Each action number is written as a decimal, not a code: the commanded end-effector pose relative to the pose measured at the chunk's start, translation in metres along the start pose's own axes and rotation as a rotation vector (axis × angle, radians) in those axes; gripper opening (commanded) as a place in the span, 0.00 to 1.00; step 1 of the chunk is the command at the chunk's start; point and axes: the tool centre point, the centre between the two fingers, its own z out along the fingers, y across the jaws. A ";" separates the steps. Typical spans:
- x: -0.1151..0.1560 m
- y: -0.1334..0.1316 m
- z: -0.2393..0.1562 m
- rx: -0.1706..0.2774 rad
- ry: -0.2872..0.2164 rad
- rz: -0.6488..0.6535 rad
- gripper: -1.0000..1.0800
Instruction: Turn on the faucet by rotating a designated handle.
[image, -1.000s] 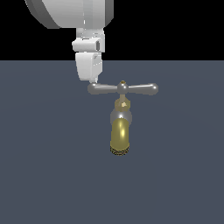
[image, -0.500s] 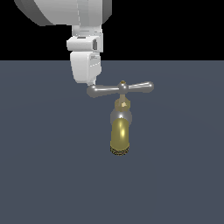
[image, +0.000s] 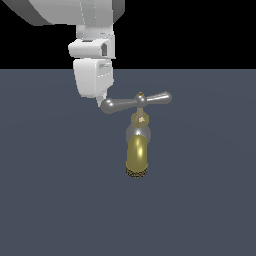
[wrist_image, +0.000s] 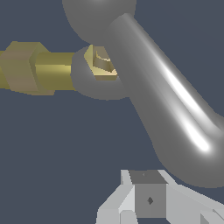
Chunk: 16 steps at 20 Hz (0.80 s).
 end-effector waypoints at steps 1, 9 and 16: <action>0.005 0.004 0.000 -0.001 0.001 0.002 0.00; 0.020 0.025 0.000 -0.002 0.001 0.001 0.00; 0.033 0.044 0.000 -0.004 0.002 0.000 0.00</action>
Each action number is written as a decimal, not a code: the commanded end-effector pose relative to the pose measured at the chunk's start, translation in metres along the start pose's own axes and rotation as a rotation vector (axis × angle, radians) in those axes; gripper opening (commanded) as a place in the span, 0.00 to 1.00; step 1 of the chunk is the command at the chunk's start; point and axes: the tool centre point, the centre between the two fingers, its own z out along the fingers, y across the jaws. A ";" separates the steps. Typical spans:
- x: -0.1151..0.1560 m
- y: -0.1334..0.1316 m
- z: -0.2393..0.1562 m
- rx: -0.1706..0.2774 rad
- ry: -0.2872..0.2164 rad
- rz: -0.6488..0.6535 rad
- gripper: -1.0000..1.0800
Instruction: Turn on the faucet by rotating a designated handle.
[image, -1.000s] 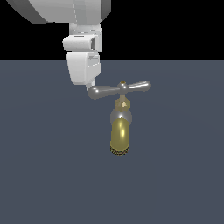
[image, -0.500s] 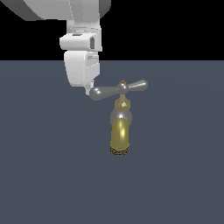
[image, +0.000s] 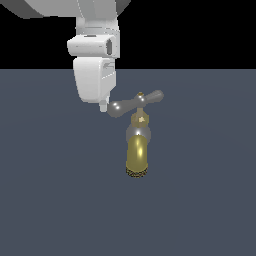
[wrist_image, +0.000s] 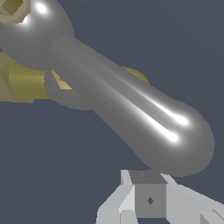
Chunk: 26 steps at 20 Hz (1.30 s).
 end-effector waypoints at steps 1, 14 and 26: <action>0.016 0.007 0.001 -0.005 0.003 0.021 0.00; 0.025 0.034 0.000 -0.004 0.003 -0.003 0.00; 0.091 0.043 0.000 -0.006 0.004 0.011 0.00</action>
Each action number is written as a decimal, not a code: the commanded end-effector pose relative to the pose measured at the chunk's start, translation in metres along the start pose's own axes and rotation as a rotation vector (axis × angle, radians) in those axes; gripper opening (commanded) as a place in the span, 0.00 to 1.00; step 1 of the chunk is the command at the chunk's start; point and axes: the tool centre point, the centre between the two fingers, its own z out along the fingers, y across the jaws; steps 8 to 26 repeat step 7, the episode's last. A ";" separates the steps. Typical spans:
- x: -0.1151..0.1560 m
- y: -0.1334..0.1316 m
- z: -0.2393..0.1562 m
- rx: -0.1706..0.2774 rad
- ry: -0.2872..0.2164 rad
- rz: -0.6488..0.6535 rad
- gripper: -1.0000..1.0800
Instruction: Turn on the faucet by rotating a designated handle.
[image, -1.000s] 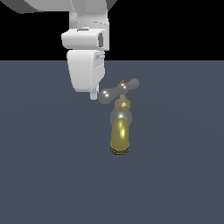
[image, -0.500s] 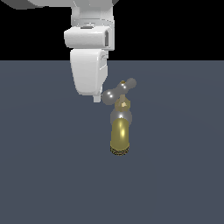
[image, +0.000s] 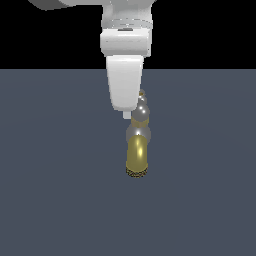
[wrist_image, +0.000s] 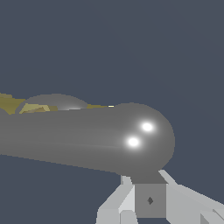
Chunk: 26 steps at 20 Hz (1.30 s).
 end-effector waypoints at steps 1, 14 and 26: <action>0.033 0.001 0.000 0.001 -0.001 0.044 0.00; 0.062 0.006 0.001 0.000 -0.001 0.049 0.00; 0.062 0.006 0.001 0.000 -0.001 0.049 0.00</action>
